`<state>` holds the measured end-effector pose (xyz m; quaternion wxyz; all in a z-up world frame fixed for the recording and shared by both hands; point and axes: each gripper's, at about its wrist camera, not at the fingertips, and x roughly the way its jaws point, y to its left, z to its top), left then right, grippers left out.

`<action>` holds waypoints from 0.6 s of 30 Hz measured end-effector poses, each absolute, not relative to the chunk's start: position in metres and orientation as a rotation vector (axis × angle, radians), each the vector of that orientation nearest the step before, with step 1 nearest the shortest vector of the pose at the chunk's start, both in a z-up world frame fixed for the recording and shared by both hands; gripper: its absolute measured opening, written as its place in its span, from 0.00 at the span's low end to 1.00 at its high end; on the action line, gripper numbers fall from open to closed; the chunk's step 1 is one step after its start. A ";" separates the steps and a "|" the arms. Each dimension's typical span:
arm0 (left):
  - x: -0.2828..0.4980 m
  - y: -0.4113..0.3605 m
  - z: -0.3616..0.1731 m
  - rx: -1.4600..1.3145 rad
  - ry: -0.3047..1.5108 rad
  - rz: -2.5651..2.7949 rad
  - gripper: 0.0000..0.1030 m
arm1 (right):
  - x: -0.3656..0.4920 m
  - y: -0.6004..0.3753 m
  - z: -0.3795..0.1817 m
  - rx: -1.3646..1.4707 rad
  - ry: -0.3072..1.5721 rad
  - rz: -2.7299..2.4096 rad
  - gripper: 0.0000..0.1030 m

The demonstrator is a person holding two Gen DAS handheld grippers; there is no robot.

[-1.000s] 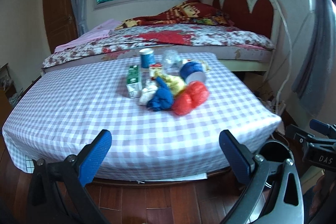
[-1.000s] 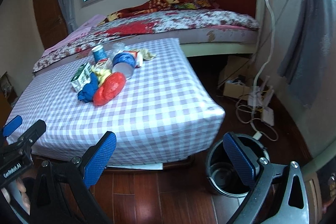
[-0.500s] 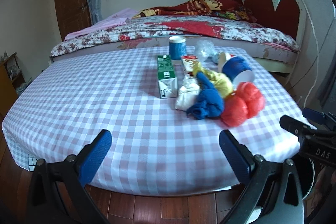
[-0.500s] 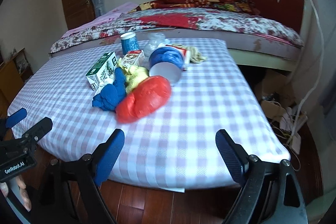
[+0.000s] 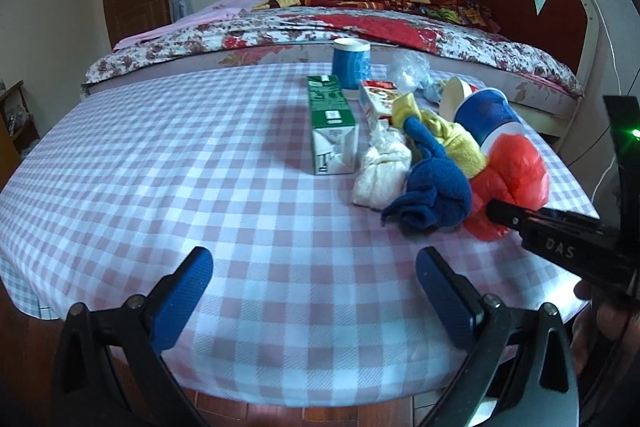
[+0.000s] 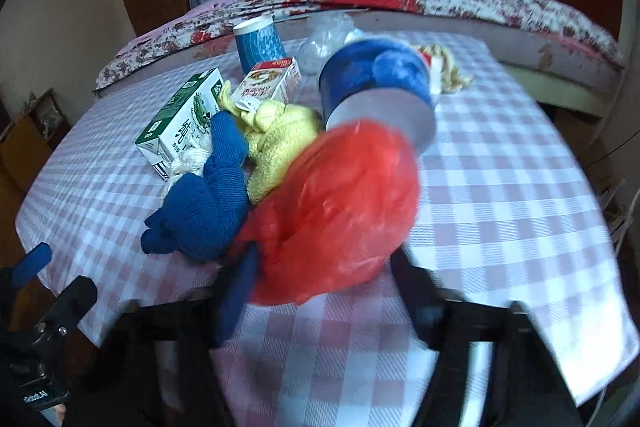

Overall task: Collect trash
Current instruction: 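Grasp the red plastic bag with the right tool while the left tool grasps the blue cloth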

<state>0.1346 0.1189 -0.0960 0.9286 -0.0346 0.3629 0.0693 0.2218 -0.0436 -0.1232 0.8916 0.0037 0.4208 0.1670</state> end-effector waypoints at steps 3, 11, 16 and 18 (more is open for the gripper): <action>0.143 0.111 -0.096 -0.084 0.736 0.109 0.97 | 0.214 -0.052 -0.118 0.009 0.842 0.354 0.28; 0.174 0.078 -0.097 -0.100 0.745 0.006 0.73 | 0.211 -0.093 -0.103 0.010 0.786 0.254 0.28; 0.185 0.068 -0.098 -0.107 0.748 -0.011 0.72 | 0.218 -0.100 -0.106 0.008 0.796 0.246 0.28; 0.192 0.066 -0.101 -0.110 0.766 -0.010 0.66 | 0.217 -0.102 -0.109 0.007 0.800 0.246 0.28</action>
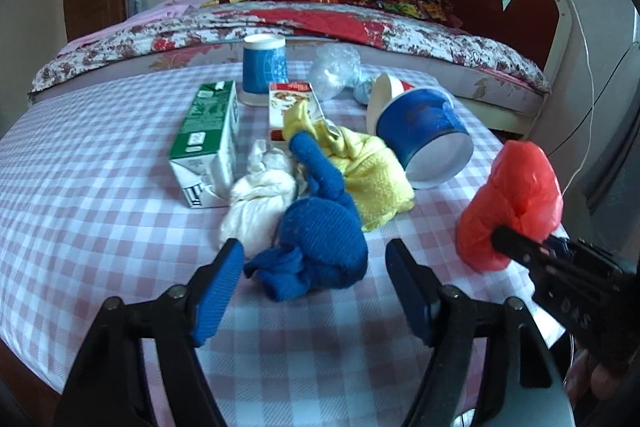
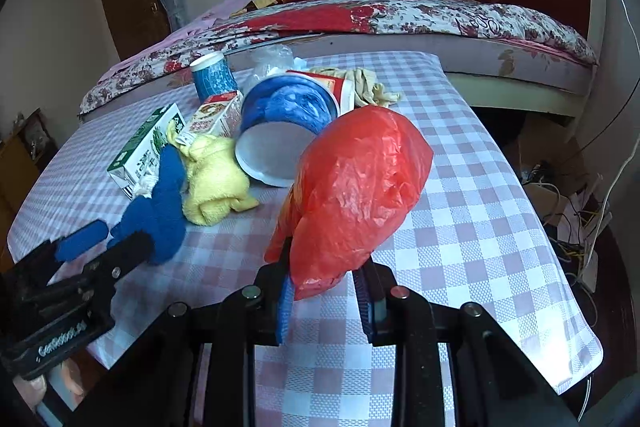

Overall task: Collect trash
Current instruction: 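Grasp the red plastic bag with the right tool while the left tool grasps the blue cloth, then carry the red bag and blue cloth over the black trash bin with both tools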

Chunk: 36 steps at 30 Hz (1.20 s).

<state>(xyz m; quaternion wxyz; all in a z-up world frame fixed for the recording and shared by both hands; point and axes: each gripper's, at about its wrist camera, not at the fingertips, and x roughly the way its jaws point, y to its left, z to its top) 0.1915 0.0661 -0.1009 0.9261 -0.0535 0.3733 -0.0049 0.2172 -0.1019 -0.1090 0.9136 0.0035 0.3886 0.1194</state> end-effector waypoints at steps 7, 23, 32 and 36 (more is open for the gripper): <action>0.191 0.067 -0.104 -0.116 0.782 -0.026 0.38 | 0.213 -0.109 -0.112 0.026 0.808 0.266 0.28; 0.155 0.065 -0.076 -0.123 0.713 -0.048 0.34 | 0.185 -0.117 -0.094 0.053 0.768 0.274 0.27; 0.133 0.038 -0.064 -0.088 0.689 -0.112 0.34 | 0.157 -0.139 -0.080 0.081 0.747 0.244 0.27; 0.128 0.019 -0.060 -0.073 0.685 -0.157 0.34 | 0.141 -0.156 -0.073 0.098 0.735 0.216 0.27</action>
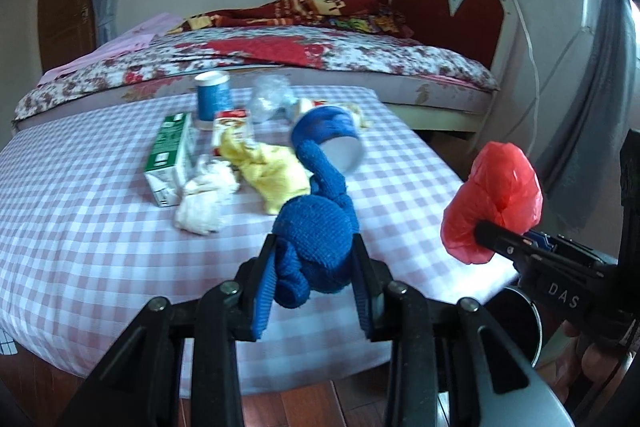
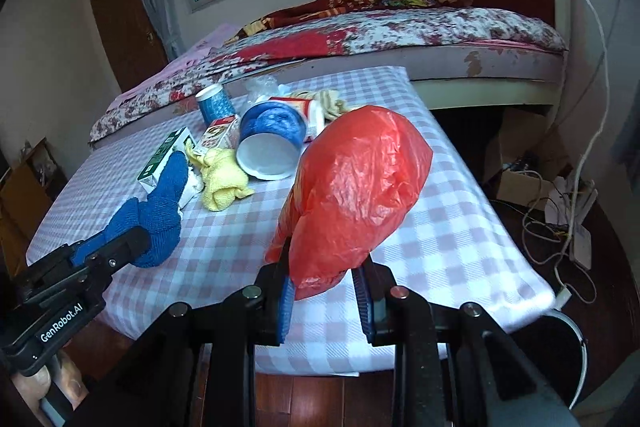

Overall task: Collect trash
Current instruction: 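Carry the red bag and blue cloth over the black trash bin with both tools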

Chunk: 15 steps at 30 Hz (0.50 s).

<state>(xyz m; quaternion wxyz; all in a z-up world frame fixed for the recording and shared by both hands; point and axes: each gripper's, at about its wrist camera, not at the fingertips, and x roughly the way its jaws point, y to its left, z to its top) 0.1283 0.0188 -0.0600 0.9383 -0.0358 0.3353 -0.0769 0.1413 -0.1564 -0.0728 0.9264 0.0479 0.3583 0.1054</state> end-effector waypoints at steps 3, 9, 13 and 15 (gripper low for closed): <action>0.122 0.004 -0.058 -0.064 0.680 -0.190 0.34 | 0.131 -0.171 -0.068 0.111 0.727 0.191 0.27; 0.113 -0.026 -0.057 -0.046 0.680 -0.260 0.34 | 0.110 -0.203 -0.063 0.125 0.719 0.127 0.27; 0.106 -0.047 -0.058 -0.032 0.684 -0.308 0.34 | 0.096 -0.226 -0.062 0.138 0.715 0.077 0.27; 0.102 -0.057 -0.059 -0.022 0.686 -0.332 0.34 | 0.088 -0.239 -0.063 0.149 0.711 0.049 0.27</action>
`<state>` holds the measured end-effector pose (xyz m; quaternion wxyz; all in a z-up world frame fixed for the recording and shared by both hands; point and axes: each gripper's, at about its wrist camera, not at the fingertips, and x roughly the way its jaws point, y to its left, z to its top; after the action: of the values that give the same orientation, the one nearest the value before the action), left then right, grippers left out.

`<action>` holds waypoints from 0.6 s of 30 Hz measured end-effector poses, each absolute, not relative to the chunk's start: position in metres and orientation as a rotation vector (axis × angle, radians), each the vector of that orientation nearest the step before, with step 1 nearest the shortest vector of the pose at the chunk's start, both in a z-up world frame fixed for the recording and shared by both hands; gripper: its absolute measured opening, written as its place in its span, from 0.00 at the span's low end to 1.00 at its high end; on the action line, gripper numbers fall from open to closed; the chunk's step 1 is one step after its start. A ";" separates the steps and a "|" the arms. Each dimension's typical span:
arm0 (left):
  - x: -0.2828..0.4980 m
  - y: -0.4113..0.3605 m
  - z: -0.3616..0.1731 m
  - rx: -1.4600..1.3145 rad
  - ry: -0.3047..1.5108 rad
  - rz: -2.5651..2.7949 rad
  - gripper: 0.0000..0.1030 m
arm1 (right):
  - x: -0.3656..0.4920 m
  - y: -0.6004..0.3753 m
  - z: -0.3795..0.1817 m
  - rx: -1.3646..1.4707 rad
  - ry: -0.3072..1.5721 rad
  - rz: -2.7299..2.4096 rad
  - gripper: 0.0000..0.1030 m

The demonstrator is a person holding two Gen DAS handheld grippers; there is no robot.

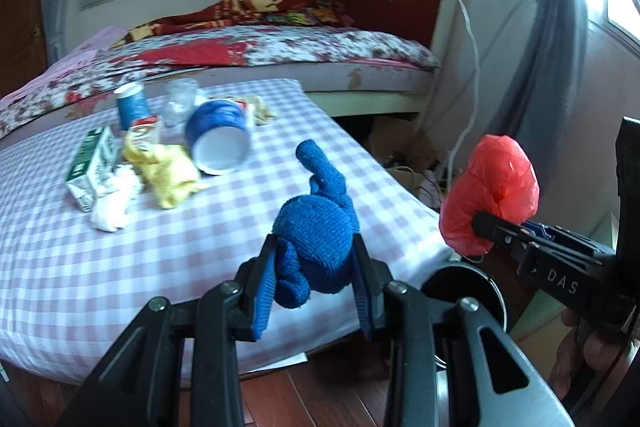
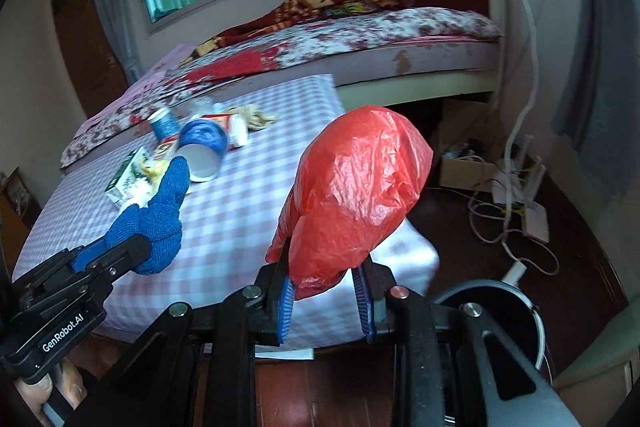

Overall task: Collect trash
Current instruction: 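Carry the red bag and blue cloth over the black trash bin with both tools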

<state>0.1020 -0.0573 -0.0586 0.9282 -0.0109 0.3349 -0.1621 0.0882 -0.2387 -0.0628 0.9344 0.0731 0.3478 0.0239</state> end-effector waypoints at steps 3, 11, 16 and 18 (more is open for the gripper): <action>0.095 -0.073 -0.060 -0.011 0.691 -0.370 0.34 | 0.078 -0.254 -0.065 0.162 0.713 0.014 0.27; 0.077 -0.122 -0.068 0.029 0.716 -0.474 0.34 | 0.050 -0.302 -0.074 0.177 0.740 -0.077 0.27; 0.066 -0.164 -0.082 0.072 0.754 -0.562 0.34 | 0.031 -0.335 -0.085 0.203 0.770 -0.126 0.27; 0.064 -0.180 -0.089 0.085 0.775 -0.598 0.34 | 0.025 -0.350 -0.092 0.218 0.786 -0.124 0.27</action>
<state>0.0636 -0.1802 -0.0892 0.8818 0.0410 0.3720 -0.2871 0.0246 -0.3500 -0.0916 0.9161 0.1058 0.3820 -0.0603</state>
